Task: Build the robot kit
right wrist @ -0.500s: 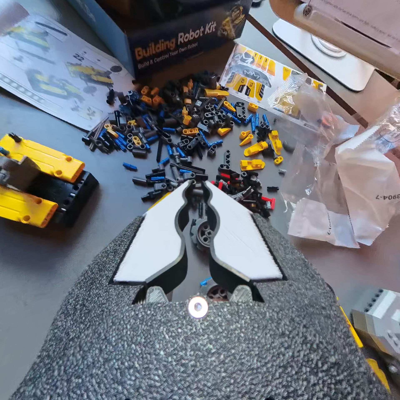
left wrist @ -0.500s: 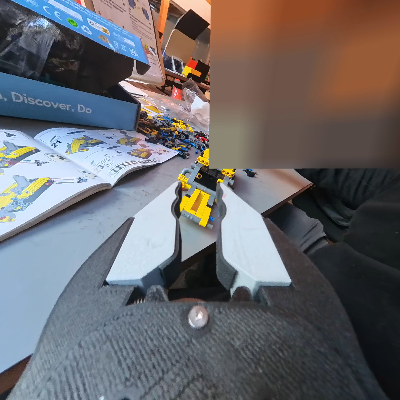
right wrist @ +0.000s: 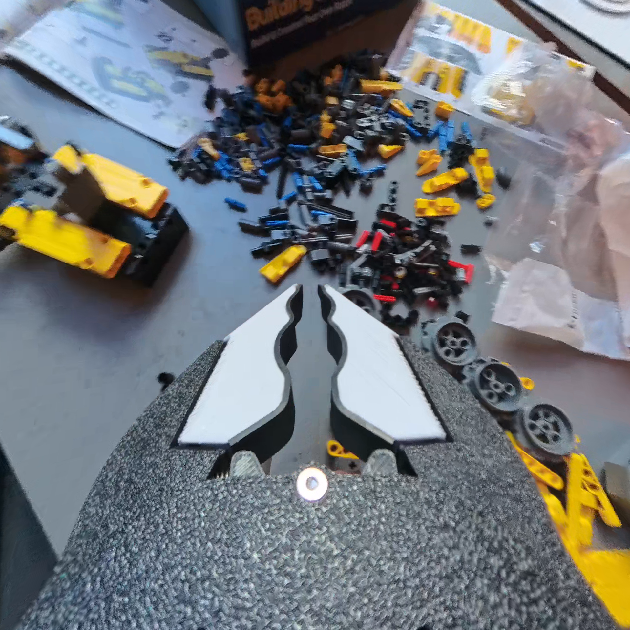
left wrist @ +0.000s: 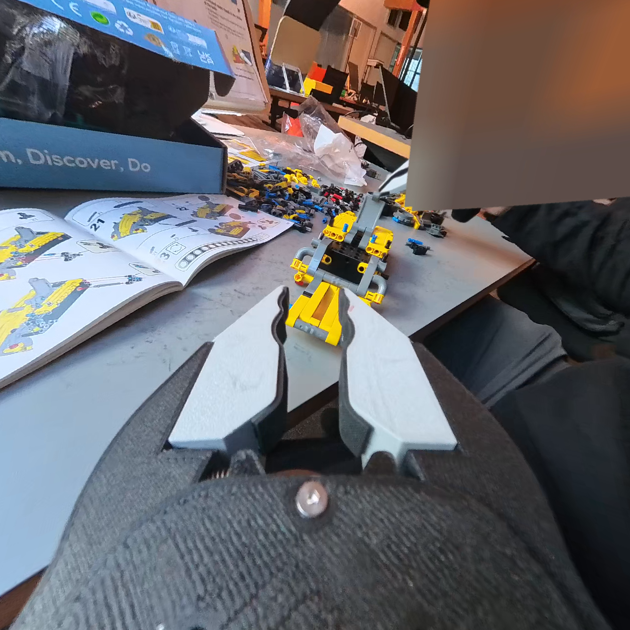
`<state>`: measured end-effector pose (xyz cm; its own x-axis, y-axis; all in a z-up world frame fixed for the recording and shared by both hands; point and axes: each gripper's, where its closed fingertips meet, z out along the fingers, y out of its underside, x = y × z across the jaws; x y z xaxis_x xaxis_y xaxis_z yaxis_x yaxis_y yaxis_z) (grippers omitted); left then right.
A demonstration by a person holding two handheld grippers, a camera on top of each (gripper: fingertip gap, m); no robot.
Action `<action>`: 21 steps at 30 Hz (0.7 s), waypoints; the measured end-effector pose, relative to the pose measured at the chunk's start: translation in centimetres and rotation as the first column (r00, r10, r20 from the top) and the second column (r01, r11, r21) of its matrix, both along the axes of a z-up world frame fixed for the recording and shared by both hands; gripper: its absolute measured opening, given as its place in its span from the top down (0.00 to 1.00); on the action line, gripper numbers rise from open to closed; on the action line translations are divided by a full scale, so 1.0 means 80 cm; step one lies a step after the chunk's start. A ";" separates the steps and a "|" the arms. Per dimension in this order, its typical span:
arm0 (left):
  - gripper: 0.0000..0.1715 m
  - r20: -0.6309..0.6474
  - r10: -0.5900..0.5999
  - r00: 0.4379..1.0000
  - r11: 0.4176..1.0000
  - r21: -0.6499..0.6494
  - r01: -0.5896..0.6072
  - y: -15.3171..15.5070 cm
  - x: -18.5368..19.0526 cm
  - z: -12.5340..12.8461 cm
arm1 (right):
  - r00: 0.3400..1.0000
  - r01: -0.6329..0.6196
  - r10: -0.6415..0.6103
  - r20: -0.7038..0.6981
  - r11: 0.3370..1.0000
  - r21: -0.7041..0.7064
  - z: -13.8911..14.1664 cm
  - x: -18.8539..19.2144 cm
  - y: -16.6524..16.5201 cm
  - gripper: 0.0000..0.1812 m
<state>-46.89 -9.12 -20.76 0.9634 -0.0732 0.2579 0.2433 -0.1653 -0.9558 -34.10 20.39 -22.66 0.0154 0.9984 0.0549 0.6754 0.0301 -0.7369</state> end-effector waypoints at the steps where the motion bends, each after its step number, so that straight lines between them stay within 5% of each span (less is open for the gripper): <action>1: 0.85 0.012 -0.004 1.000 1.000 0.001 0.004 0.001 0.000 0.000 | 1.000 -0.023 0.023 0.003 1.000 -0.004 -0.002 0.001 -0.006 0.95; 11: 0.86 -0.002 -0.003 1.000 1.000 0.015 0.003 0.002 0.002 0.003 | 0.983 0.184 -0.185 0.004 0.977 0.108 0.005 -0.009 0.098 0.92; 21: 0.86 0.007 -0.007 1.000 1.000 0.018 0.007 0.001 0.002 0.003 | 0.974 0.040 -0.041 0.225 0.999 0.013 -0.035 -0.069 0.144 0.92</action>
